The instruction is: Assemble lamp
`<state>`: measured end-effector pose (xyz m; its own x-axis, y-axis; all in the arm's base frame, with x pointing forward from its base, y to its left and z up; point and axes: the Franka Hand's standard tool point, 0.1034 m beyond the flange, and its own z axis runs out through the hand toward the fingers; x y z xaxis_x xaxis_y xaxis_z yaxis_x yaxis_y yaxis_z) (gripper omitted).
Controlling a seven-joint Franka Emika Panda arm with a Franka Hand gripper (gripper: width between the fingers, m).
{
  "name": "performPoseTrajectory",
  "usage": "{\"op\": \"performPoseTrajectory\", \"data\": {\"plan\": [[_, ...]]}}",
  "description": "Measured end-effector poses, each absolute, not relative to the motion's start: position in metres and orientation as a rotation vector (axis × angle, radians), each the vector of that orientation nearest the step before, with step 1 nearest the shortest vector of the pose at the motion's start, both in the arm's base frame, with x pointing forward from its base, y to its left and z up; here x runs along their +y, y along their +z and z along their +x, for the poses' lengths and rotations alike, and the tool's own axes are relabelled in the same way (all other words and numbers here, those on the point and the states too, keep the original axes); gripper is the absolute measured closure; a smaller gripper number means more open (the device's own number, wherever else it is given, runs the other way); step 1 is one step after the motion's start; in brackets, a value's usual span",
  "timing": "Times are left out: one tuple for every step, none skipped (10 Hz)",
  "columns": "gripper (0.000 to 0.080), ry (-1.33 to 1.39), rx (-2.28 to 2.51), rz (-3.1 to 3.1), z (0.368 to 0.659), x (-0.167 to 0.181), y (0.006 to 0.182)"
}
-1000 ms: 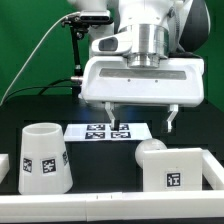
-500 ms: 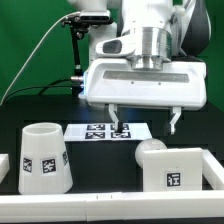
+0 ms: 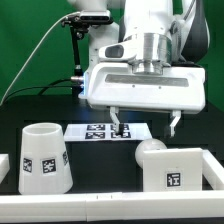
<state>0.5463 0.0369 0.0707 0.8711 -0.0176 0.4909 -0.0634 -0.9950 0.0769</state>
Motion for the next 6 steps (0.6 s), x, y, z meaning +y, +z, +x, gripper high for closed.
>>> {"op": "performPoseTrajectory", "data": {"plan": [[0.0101, 0.773, -0.064, 2.951, 0.546, 0.037, 0.071], [0.0101, 0.778, -0.059, 2.950, 0.546, 0.040, 0.070], [0.0101, 0.791, -0.033, 2.948, 0.542, 0.052, 0.065], [0.0101, 0.772, -0.017, 2.957, 0.538, 0.059, 0.061], [0.0101, 0.787, -0.015, 2.943, 0.536, 0.054, 0.058], [0.0101, 0.749, -0.024, 2.944, 0.530, 0.048, 0.046]]}}
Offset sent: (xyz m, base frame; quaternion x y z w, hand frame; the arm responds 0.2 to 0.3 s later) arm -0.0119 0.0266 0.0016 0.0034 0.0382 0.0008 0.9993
